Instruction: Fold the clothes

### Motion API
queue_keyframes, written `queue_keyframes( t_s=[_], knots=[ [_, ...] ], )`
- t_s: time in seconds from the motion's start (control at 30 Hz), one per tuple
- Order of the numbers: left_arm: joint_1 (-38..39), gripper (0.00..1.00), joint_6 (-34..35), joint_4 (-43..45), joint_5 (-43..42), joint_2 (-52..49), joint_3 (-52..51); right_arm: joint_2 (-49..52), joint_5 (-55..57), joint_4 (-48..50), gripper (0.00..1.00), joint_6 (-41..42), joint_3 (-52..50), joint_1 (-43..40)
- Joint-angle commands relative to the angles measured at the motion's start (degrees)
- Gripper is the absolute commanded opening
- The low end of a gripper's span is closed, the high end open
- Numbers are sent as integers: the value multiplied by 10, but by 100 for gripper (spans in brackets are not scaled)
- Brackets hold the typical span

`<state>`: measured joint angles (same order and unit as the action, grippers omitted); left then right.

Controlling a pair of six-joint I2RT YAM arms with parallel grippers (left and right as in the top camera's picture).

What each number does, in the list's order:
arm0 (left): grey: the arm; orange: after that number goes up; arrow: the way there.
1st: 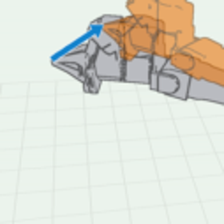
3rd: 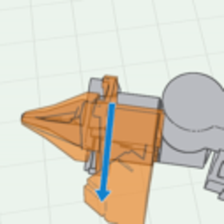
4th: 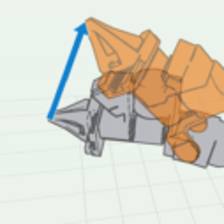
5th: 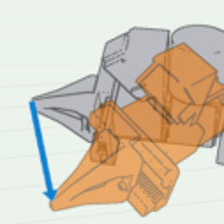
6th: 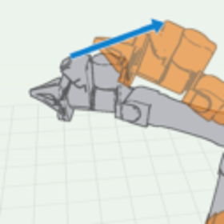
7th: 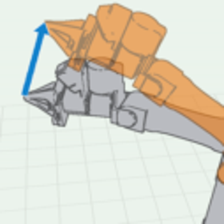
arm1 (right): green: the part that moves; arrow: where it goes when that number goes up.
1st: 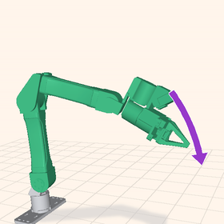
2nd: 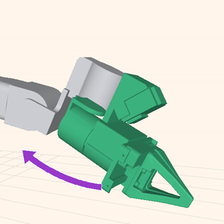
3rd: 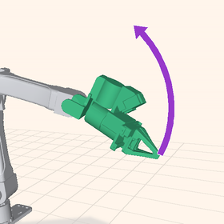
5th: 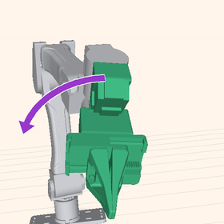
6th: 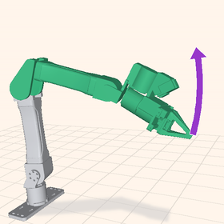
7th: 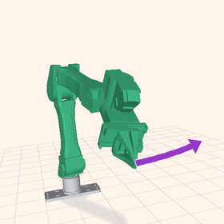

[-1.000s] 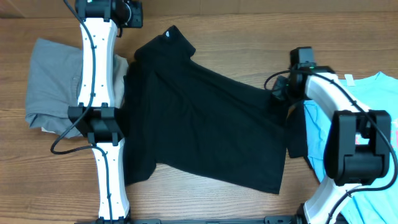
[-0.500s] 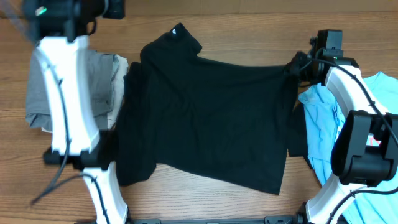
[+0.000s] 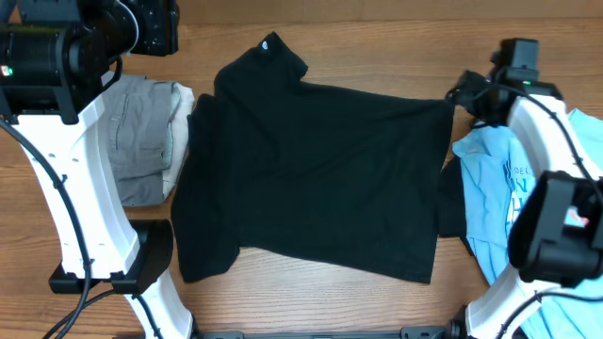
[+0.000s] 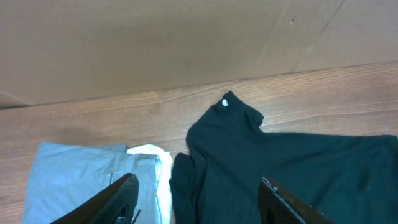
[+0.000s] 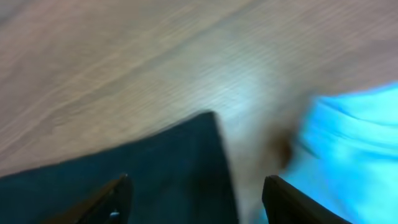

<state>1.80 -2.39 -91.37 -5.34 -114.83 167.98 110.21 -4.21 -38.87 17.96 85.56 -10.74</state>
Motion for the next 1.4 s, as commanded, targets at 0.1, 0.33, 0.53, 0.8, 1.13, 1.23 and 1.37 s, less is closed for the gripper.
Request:
queue_keyframes(
  t_s=[0.1, 0.33, 0.53, 0.8, 1.13, 1.23, 1.37],
  knots=[
    [-8, 66, -14, -32, 32, 81, -2, -181, -44, -80, 76, 0, 39, -28],
    [-8, 71, 33, -54, 95, 137, -84, -305, -110, -213, 74, 0, 39, -17],
    [-50, 4, 74, -54, 98, 102, -236, -306, -126, -339, 9, 0, 37, 9],
    [-136, 4, 50, -1, -7, -50, -369, -288, -126, -396, 4, -11, 25, 44],
    [-155, 4, 14, 27, -19, -237, -385, -288, -126, -416, 4, -8, 0, 52],
    [-161, 4, 30, 36, 5, -280, -385, -288, -126, -419, 4, -3, 0, 52],
    [-180, 4, 50, 68, 30, -326, -385, -288, -127, -421, 4, -1, 0, 52]
  ],
)
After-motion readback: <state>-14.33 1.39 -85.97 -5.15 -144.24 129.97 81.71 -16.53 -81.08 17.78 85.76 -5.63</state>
